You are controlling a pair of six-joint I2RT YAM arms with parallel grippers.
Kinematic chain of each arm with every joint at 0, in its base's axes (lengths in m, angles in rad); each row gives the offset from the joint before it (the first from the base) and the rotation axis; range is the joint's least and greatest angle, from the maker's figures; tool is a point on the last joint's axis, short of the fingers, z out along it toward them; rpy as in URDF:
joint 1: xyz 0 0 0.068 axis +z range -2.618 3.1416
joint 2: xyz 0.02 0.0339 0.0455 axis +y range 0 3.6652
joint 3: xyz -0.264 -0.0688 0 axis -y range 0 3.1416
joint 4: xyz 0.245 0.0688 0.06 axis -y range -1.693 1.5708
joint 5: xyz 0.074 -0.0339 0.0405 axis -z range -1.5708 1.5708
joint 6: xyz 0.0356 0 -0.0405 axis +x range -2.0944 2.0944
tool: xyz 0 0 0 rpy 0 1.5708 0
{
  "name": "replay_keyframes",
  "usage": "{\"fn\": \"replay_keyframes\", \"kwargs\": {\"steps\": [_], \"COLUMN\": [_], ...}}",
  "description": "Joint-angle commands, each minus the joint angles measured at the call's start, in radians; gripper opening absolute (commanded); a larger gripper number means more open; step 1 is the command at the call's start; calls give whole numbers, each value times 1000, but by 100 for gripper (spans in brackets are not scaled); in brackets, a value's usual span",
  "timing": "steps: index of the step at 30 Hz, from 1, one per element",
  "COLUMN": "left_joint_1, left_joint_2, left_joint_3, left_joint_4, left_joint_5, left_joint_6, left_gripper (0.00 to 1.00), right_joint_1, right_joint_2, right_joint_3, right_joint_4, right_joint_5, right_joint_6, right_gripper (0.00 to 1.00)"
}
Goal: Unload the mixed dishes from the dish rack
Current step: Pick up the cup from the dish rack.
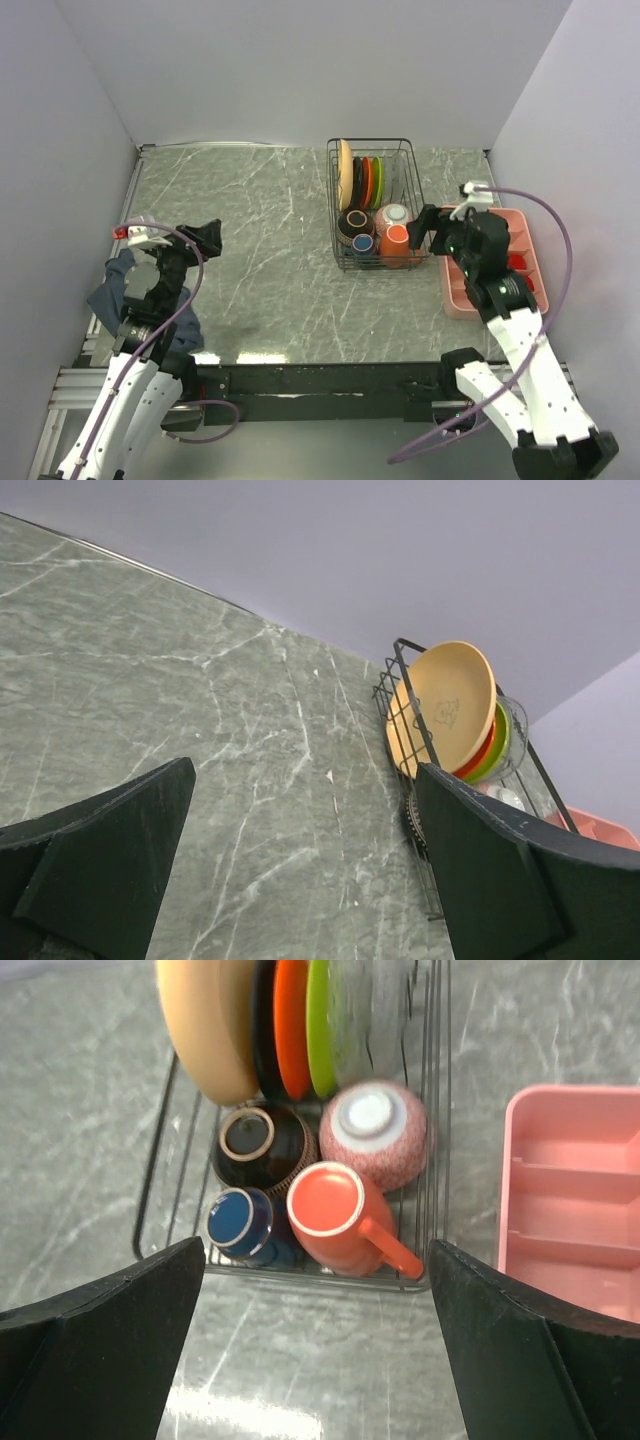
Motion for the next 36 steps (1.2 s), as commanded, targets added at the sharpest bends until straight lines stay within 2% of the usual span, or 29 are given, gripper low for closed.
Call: {"fn": "replay_keyframes", "kwargs": {"steps": [1, 7, 12, 21, 31, 36], "left_joint_1": [-1, -1, -1, -1, -2, -4], "left_joint_2": [-15, -43, -82, -119, -148, -150], "left_joint_3": [-1, -4, -22, -67, -88, -91], "left_joint_4": [-14, -62, -132, -86, -72, -45], "left_joint_5": [79, 114, 114, 126, 126, 126], "left_joint_6": [27, 62, 102, 127, 128, 127], "left_gripper": [99, 99, 99, 99, 99, 99], "right_joint_1": [6, 34, 127, 157, 206, 298], "right_joint_2": [135, 291, 402, 549, 614, 634], "right_joint_3": [90, 172, 229, 294, 367, 402], "right_joint_4": [-119, -171, -182, -192, -232, -231], "right_joint_5": [-25, -23, 39, 110, 184, 196], "right_joint_6": [-27, 1, 6, -28, -39, 9], "right_gripper": [100, 100, 100, 100, 100, 100]}}
